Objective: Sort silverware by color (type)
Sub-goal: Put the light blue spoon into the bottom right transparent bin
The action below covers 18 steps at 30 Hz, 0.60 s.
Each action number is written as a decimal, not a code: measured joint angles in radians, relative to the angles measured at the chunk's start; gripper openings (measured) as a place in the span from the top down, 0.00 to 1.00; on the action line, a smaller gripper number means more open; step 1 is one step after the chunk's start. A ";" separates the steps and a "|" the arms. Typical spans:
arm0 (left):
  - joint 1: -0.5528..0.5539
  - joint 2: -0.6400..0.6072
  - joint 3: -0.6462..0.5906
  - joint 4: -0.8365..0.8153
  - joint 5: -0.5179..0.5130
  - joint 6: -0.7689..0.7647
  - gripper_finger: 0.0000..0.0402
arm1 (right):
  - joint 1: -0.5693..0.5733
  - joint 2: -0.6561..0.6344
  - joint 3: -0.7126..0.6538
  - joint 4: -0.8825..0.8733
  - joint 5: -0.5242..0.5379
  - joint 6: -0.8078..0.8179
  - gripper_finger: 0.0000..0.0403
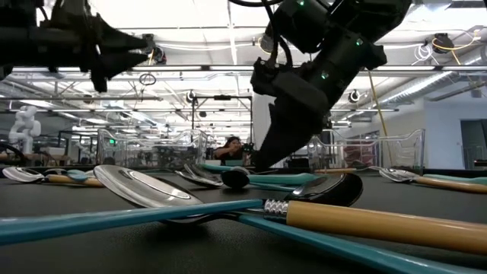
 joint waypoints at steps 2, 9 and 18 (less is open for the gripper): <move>0.000 0.001 0.000 -0.027 -0.038 -0.028 0.61 | 0.000 0.006 0.000 0.002 0.035 -0.108 0.65; 0.000 0.001 0.000 -0.083 -0.062 -0.081 0.61 | -0.027 0.006 0.000 0.003 0.036 -0.334 0.65; 0.000 0.001 0.000 -0.109 -0.062 -0.114 0.61 | -0.052 0.044 0.000 0.017 -0.093 -0.372 0.65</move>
